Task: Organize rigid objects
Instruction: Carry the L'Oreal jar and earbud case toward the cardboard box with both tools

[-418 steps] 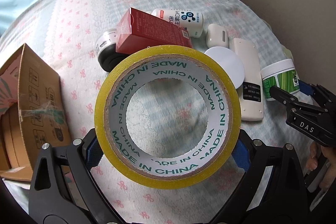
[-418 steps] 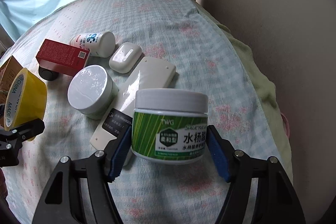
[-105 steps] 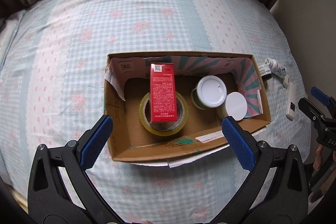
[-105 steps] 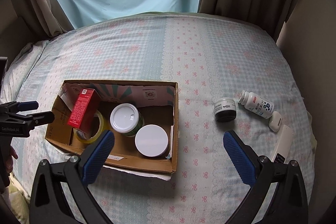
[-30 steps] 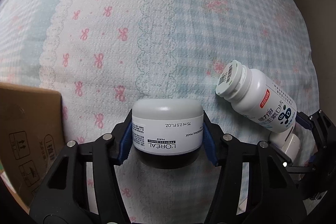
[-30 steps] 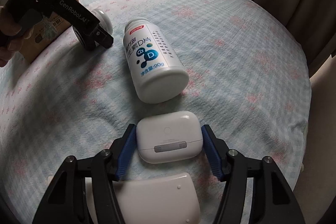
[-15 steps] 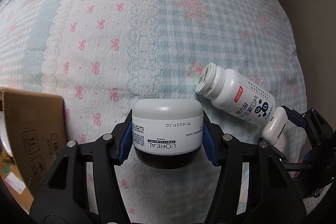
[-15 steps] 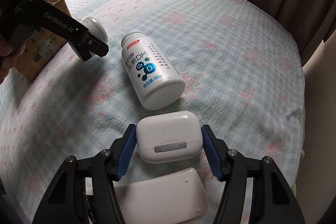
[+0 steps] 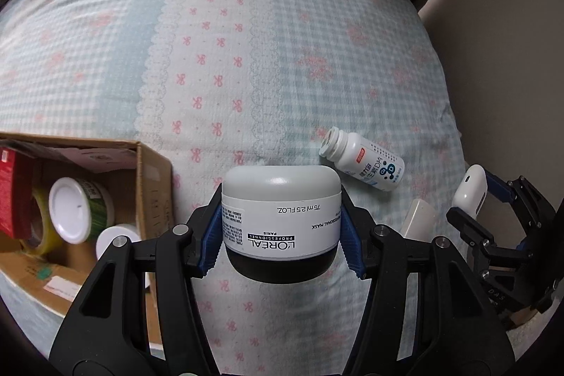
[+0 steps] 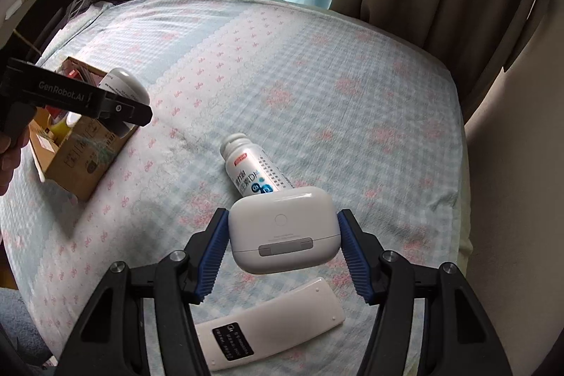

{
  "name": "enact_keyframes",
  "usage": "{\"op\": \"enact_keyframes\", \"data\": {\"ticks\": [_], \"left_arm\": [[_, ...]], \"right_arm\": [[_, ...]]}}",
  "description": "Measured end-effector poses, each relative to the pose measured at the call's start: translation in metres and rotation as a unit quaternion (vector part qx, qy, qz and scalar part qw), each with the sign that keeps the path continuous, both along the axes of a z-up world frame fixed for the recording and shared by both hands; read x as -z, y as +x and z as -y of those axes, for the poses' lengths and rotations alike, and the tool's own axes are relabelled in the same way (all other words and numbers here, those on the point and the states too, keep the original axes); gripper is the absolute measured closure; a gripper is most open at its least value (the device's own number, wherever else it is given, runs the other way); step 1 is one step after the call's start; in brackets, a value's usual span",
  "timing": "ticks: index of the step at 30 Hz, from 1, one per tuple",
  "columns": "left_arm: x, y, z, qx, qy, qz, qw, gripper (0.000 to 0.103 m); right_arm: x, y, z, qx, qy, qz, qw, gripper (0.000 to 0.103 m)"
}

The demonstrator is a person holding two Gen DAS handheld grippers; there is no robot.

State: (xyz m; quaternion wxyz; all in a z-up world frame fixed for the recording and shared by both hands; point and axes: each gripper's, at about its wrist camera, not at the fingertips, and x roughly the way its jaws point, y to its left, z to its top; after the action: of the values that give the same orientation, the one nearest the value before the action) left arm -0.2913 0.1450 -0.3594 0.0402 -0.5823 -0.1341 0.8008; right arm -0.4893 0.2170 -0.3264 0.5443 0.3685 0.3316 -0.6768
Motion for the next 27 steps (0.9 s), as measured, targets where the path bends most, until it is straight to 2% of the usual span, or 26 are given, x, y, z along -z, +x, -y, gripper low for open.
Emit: {"op": "enact_keyframes", "data": {"ticks": [8,14,20,27], "left_arm": [[-0.055,0.049,0.087,0.003,0.002,-0.019,0.9998,0.050],[-0.069,0.087,0.178,-0.001,-0.019,-0.021,0.9996,0.050],[-0.057,0.115,0.264,-0.006,-0.042,-0.008,0.9991,0.050],[-0.026,0.132,0.331,-0.018,-0.040,0.008,0.9990,0.050]], "right_arm": [[-0.066,0.059,0.032,0.048,-0.029,0.042,0.998,0.046],[-0.093,0.129,0.076,0.066,-0.044,0.075,0.994,0.046],[-0.093,0.204,0.124,0.066,-0.052,0.117,0.990,0.046],[-0.061,0.275,0.161,0.064,-0.030,0.151,0.986,0.046]]}}
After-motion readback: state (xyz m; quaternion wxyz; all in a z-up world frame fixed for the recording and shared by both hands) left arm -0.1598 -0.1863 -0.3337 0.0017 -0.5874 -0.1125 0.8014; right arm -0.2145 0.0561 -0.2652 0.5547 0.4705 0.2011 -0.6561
